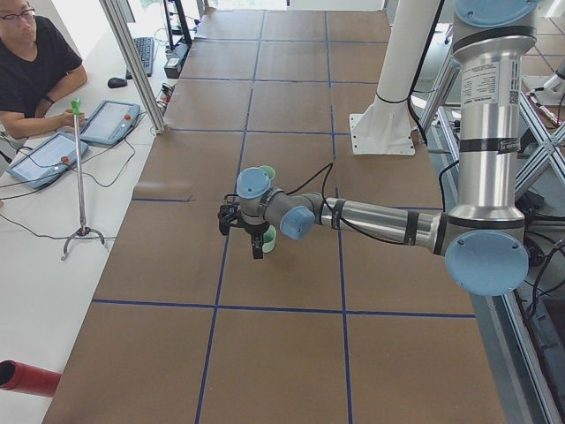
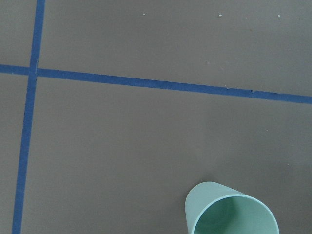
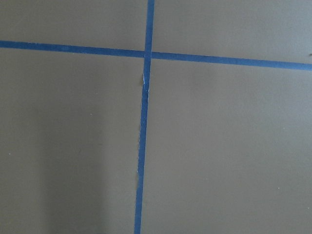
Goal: Stack cups
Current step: 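Lower the left gripper onto the outer pale green cup and grasp its rim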
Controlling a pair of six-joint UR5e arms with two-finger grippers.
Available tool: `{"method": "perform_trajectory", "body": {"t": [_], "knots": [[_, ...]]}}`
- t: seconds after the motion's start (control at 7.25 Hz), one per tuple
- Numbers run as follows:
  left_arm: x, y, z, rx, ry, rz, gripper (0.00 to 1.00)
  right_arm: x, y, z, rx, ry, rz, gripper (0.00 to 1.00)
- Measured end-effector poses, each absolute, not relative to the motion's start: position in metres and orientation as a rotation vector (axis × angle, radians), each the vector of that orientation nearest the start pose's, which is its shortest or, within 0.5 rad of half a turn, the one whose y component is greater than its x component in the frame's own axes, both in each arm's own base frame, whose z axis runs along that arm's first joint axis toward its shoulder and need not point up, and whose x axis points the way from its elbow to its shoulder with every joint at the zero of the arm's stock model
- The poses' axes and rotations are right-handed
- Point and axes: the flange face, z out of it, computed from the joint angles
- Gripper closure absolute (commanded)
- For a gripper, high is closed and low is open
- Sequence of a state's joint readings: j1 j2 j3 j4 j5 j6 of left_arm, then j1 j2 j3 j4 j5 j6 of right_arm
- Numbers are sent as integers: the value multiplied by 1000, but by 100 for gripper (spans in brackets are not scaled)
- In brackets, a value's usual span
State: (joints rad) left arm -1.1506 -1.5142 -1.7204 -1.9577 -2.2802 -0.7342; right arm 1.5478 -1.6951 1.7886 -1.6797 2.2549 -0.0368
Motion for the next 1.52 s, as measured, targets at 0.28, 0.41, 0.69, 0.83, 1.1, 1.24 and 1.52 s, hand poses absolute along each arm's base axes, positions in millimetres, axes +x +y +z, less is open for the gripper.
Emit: {"method": "perform_trajectory", "body": {"t": [0.28,0.41,0.69,0.83,1.1,1.24,1.52], "knots": [[155,-471,577,-7,819,-115,0,60,-438,626,-10,-685,-52,0],[162,-468,580,-14,817,-105,0,60,-438,626,-10,-685,-52,0],[171,-466,586,-25,815,-89,6,60,-438,626,-10,-684,-52,0],[175,-466,592,-23,819,-81,19,60,-438,626,-10,-685,-52,0],[180,-465,603,-24,828,-71,73,60,-438,626,-10,-685,-52,0],[181,-465,605,-29,828,-73,100,60,-438,626,-10,-685,-52,0],[183,-466,603,-45,833,-109,100,60,-438,626,-10,-685,-53,0]]}}
